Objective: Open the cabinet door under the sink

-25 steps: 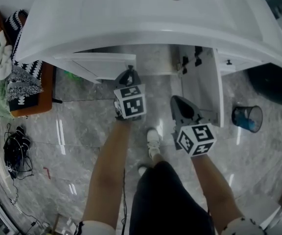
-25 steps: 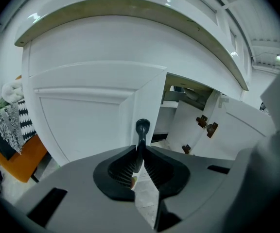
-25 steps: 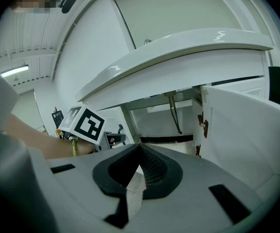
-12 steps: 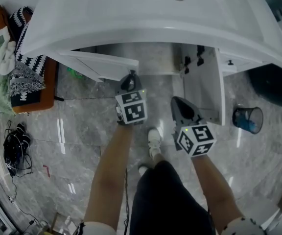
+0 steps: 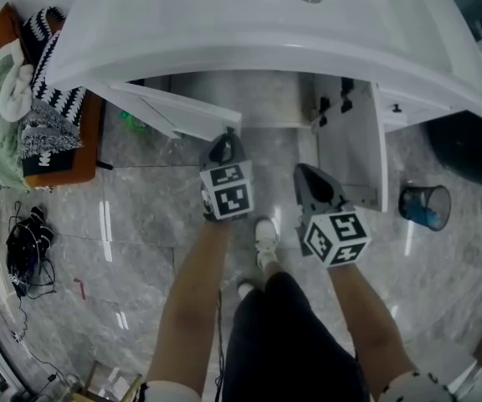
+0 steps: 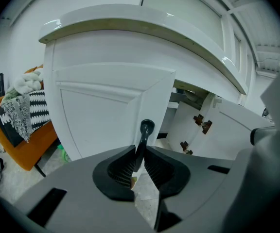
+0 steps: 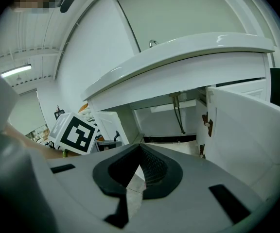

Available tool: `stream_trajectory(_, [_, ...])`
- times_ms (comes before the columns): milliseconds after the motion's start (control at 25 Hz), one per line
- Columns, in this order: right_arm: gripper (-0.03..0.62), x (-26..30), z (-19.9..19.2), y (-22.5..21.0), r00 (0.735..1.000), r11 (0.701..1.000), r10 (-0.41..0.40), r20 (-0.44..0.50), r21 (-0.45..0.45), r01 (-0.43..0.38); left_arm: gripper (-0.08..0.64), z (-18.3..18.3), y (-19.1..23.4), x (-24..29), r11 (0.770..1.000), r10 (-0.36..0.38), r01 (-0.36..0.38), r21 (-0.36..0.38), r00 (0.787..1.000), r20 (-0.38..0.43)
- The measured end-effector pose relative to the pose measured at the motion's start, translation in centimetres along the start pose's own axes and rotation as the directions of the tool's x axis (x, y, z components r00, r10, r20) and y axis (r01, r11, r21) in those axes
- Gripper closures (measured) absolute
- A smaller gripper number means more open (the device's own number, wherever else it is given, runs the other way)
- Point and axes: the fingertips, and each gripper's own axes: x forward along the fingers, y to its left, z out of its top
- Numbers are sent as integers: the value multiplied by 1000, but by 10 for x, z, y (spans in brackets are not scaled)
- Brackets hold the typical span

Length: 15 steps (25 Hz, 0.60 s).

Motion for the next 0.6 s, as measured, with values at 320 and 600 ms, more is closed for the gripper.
stream_trajectory(320, [583,2,0,12,1000,1000,14,-5,-15,-14,505,-11,7,-14,1000,8,-8,-23,1000,2])
stream_trajectory(600, [583,2,-1,22,1000,1000,20,-8,-23,-20,505,-19,13,-25,999,9,-10,-47,1000,-5])
